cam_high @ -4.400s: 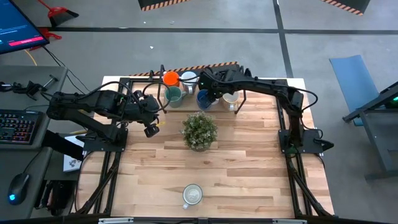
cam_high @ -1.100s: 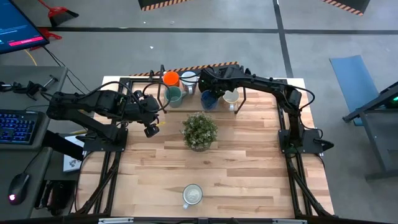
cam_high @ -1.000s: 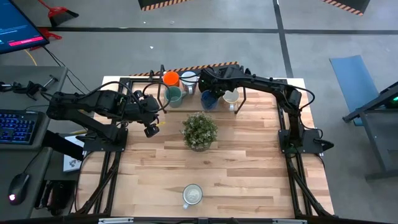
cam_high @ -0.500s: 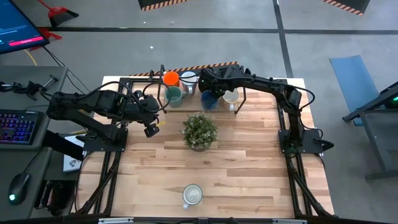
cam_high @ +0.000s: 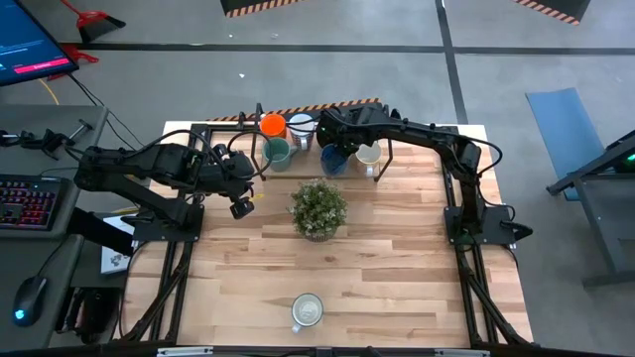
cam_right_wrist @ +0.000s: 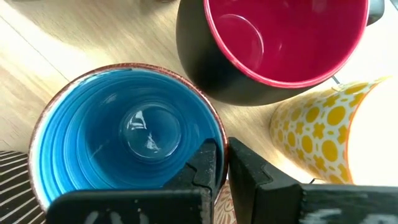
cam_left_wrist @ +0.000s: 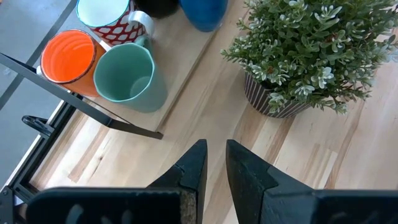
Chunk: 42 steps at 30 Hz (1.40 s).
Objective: Place coffee mugs
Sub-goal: Adjust the mugs on the shelf, then put the blue patterned mug on the shelf
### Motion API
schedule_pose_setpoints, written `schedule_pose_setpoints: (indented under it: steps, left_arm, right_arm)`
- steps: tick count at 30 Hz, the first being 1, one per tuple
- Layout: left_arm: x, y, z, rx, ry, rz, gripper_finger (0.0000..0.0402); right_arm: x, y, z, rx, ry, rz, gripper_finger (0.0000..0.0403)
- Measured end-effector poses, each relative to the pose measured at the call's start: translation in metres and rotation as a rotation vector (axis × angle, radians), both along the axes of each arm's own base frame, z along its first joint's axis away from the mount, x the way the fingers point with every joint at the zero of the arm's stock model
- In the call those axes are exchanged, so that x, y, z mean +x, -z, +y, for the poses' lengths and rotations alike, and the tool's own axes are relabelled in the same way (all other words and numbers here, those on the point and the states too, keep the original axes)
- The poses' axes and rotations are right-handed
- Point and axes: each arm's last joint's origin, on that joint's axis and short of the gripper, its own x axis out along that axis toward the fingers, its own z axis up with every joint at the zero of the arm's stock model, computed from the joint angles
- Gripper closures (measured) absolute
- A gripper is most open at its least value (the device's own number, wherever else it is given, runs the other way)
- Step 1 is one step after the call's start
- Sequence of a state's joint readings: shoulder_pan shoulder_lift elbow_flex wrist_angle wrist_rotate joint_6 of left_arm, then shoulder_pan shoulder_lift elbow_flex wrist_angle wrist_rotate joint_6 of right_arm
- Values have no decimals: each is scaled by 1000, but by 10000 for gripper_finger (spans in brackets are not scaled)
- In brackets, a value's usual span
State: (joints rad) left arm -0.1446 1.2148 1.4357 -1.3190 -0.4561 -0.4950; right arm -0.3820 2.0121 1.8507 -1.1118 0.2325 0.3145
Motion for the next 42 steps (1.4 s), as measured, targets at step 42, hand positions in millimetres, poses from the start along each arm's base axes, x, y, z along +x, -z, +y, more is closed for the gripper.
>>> schedule_pose_setpoints:
  steps: [42]
  left_arm:
    - [0,0,0,3,-2,-1,353]
  right_arm:
    - [-10,-100,21,179,71,-240,300]
